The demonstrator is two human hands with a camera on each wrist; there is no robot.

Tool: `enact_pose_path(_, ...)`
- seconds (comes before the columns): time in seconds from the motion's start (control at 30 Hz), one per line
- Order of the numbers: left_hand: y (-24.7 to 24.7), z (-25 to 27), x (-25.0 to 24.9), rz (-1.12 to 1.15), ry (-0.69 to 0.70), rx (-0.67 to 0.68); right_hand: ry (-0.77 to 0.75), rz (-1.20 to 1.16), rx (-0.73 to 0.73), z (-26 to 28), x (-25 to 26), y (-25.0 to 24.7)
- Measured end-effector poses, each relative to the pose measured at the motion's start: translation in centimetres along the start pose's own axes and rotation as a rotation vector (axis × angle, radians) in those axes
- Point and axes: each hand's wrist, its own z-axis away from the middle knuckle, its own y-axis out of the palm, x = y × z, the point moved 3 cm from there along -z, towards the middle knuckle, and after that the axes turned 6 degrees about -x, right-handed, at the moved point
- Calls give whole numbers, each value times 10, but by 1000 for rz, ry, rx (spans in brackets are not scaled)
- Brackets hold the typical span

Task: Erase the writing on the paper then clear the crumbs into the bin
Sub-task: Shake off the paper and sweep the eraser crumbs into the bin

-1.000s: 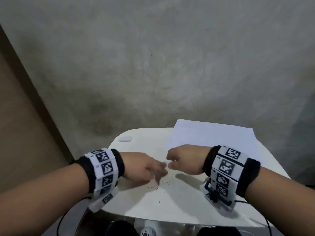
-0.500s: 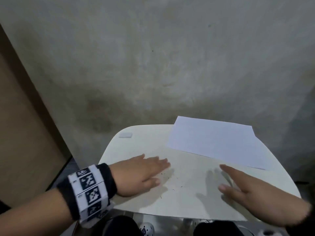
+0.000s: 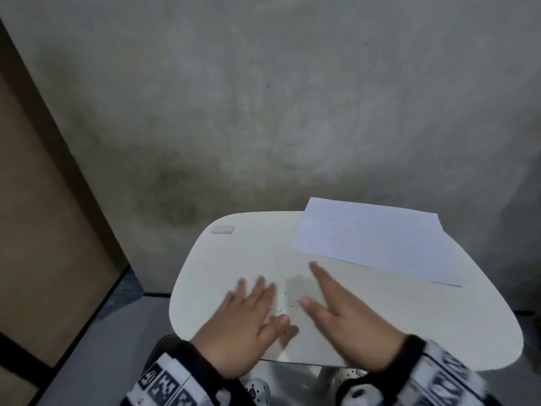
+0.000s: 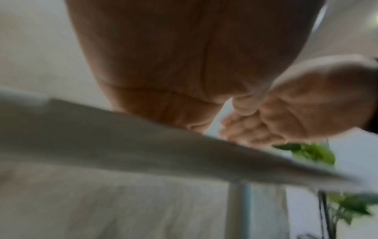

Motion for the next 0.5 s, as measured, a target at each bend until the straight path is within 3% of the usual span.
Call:
enact_pose_path(0.1, -12, 6, -6, 91, 123, -87, 162, 341, -28, 34, -49, -18)
enact_pose_path(0.17, -18, 16, 9, 44, 77, -168, 281, 560, 23, 50, -64, -12)
enact_pose_path(0.2, -19, 24, 18, -3, 26, -184, 297, 557, 7, 51, -68, -1)
enact_pose_path(0.27, -21, 39, 34, -76, -87, -156, 172, 518, -107, 43, -64, 36)
enact_pose_path(0.43, -4, 60, 37, -122, -261, 9, -105, 503, 116, 4, 12, 58)
enact_pose_path(0.5, 9, 60, 39, -190, -248, 19, -301, 459, 48, 2, 31, 37)
